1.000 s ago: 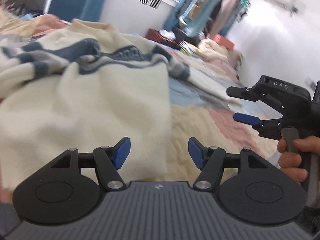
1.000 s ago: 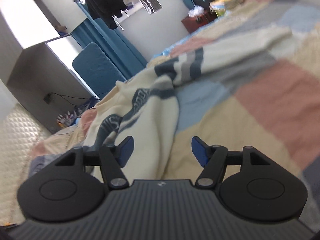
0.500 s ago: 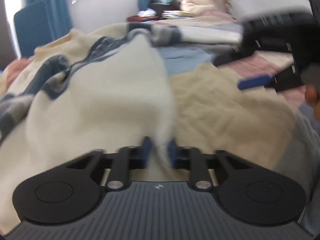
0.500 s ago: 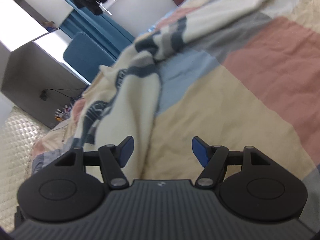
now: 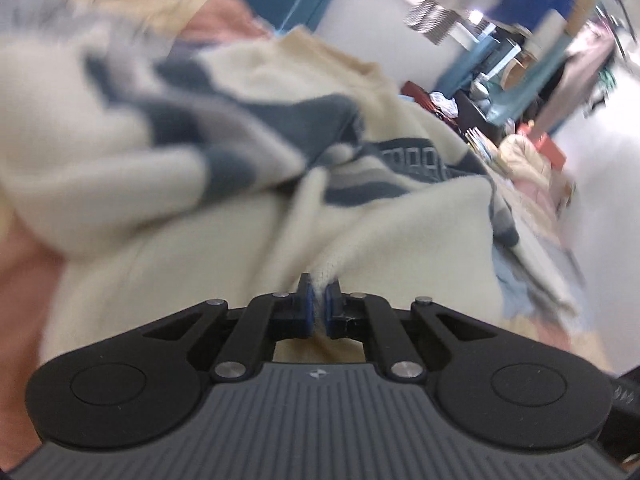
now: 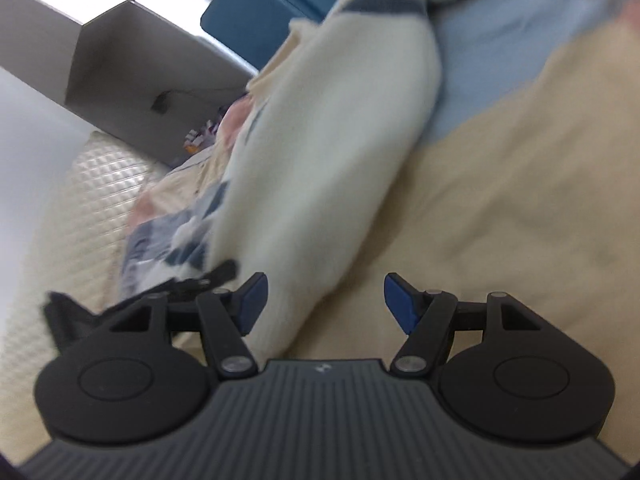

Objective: Fold large clothes

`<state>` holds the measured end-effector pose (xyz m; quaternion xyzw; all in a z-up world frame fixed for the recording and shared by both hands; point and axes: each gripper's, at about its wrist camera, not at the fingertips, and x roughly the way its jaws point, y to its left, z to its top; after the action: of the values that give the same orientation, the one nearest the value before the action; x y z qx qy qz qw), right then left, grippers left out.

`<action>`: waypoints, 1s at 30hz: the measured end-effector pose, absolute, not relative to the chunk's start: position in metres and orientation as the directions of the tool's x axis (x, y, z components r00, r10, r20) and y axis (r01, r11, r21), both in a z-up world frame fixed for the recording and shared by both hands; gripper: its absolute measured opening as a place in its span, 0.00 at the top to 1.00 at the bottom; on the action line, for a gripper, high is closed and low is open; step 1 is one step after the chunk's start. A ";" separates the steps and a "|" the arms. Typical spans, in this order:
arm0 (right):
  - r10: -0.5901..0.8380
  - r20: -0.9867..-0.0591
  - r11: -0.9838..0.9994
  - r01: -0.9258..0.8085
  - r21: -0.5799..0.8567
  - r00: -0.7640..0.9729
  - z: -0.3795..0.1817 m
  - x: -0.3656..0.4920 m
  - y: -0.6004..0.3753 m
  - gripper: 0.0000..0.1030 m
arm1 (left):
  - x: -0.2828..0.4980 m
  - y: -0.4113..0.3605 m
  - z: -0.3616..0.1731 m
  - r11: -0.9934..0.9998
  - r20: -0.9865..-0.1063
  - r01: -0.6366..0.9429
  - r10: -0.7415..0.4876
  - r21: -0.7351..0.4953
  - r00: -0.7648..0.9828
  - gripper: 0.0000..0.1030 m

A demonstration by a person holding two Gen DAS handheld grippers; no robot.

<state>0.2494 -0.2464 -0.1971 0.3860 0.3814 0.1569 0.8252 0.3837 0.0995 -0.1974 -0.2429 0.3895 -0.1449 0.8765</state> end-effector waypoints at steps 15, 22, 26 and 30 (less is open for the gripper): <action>0.550 -0.418 0.638 -0.041 0.769 0.723 -0.184 0.261 -0.231 0.82 | 0.374 0.111 -0.193 0.704 -0.509 0.107 -0.602 -0.702 0.616 0.58; 0.402 -0.341 0.654 -0.006 0.757 0.850 -0.149 0.217 -0.273 0.90 | 0.336 0.120 -0.157 0.660 -0.424 0.176 -0.640 -0.730 0.640 0.45; 0.269 -0.386 0.710 0.089 0.698 0.882 -0.138 0.203 -0.298 0.91 | 0.308 0.128 -0.149 0.737 -0.509 0.106 -0.556 -0.667 0.658 0.45; 0.171 -0.503 0.727 0.236 0.645 0.847 -0.148 0.196 -0.312 0.91 | 0.290 0.137 -0.157 0.824 -0.624 -0.035 -0.399 -0.565 0.672 0.45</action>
<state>0.1959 -0.3117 -0.1477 0.3689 0.2756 -0.0182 0.8875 0.2904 0.1374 -0.1571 -0.2773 0.3913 -0.1046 0.8712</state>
